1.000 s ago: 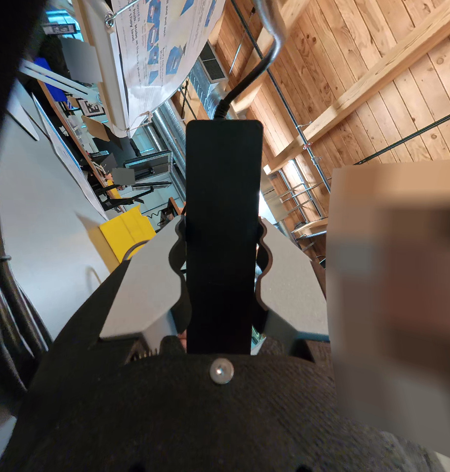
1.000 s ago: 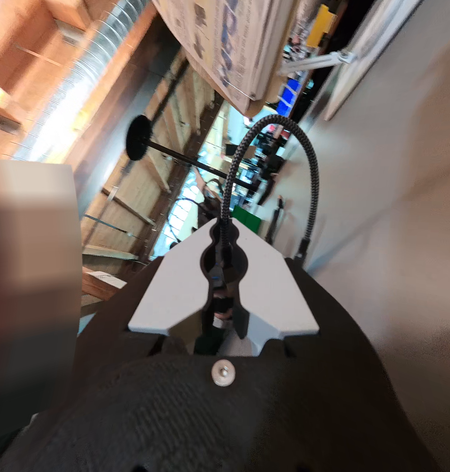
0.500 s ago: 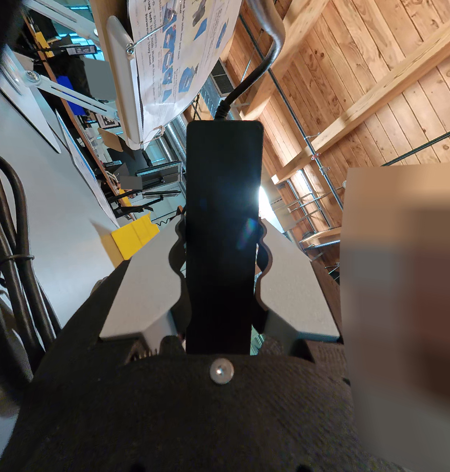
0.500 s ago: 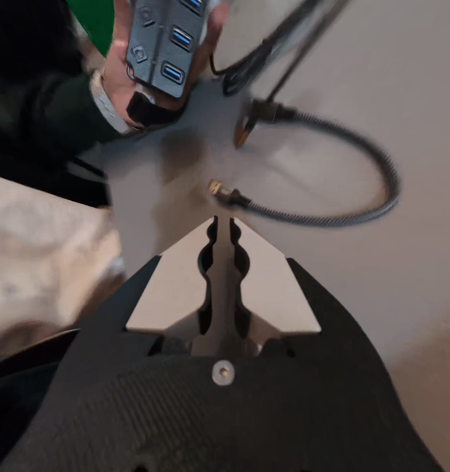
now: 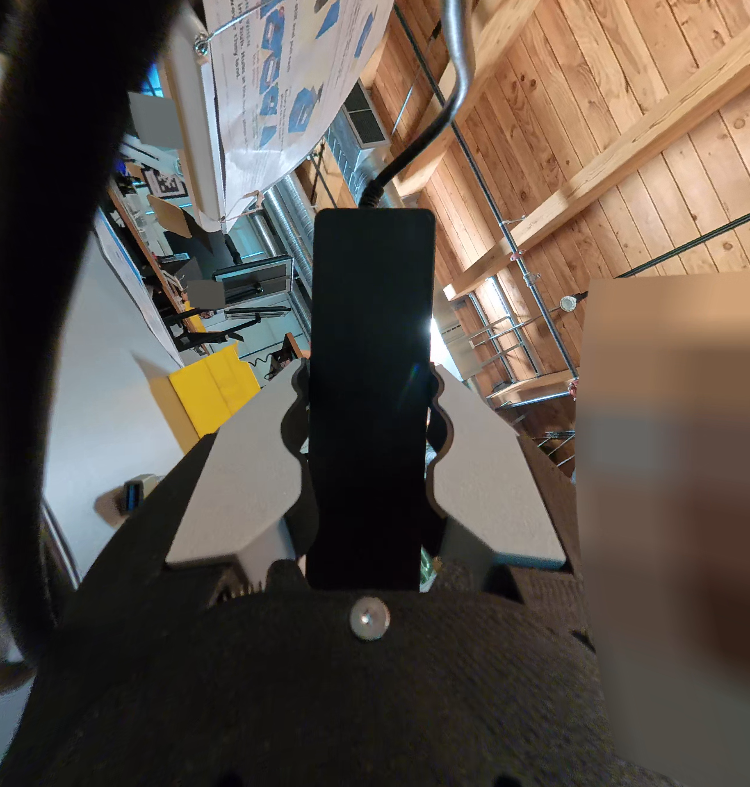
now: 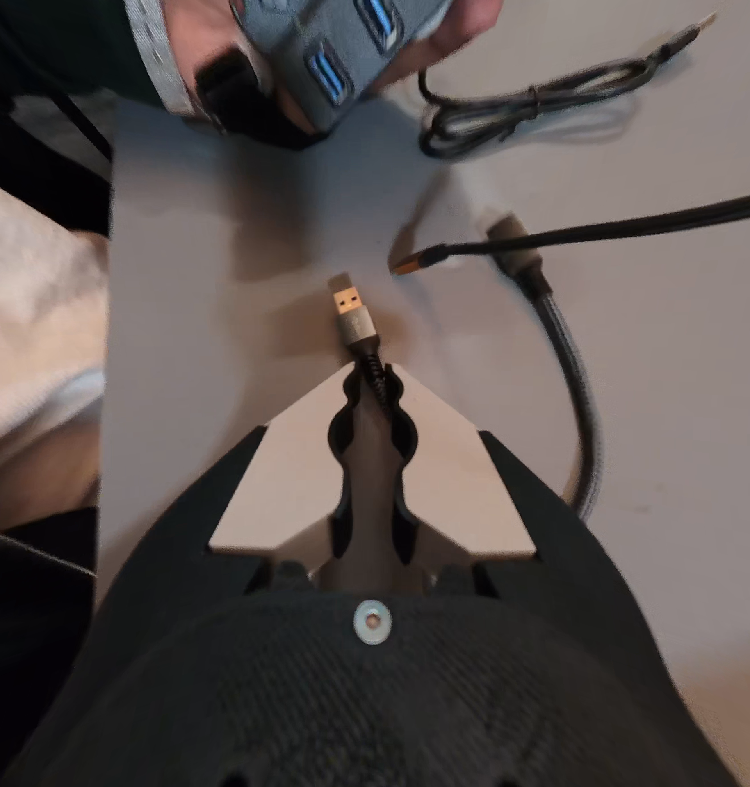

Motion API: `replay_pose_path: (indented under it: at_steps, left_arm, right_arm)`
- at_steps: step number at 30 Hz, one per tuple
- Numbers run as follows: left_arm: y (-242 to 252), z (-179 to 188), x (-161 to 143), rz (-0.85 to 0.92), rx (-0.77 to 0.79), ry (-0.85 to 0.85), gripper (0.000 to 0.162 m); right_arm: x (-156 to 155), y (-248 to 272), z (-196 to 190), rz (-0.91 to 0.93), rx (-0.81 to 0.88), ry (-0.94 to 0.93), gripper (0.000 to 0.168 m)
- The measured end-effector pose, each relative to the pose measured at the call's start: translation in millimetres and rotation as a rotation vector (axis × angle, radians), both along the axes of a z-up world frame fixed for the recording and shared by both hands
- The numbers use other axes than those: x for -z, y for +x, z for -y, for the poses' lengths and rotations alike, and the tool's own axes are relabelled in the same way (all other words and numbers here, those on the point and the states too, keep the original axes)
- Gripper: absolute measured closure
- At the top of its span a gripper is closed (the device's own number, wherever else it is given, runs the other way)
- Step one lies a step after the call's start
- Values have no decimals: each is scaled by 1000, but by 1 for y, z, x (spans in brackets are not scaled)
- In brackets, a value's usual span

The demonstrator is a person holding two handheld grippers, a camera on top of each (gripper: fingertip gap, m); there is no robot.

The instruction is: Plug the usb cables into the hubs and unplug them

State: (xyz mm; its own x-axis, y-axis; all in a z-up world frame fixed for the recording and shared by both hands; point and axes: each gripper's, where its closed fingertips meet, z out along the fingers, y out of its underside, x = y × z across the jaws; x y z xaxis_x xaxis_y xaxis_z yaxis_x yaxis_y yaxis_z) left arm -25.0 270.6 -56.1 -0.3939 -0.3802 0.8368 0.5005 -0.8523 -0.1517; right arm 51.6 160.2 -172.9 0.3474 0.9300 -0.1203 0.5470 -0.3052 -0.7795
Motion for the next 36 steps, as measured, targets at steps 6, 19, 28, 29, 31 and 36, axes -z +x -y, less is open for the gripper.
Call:
replay_pose_path:
  at_steps: [6, 19, 28, 29, 31, 36]
  left_arm:
    - [-1, 1, -2, -3, -9, 21, 109]
    - [7, 17, -12, 24, 61, 84, 109]
    - [23, 42, -18, -38, 131, 221, 109]
    - [27, 49, -18, -72, 150, 264, 109]
    - [37, 62, -15, -149, 186, 345, 109]
    - [56, 85, -2, -304, 252, 477, 109]
  right_arm:
    - [-91, 14, 0, -535, 49, -22, 161]
    - [-118, 16, 7, -696, 47, -43, 161]
    - [-95, 5, -2, -628, 154, -179, 160]
    - [-91, 4, -3, -622, 168, -210, 160]
    - [-86, 1, -3, -620, 181, -252, 160]
    - [-86, -1, -2, -642, 176, -308, 160]
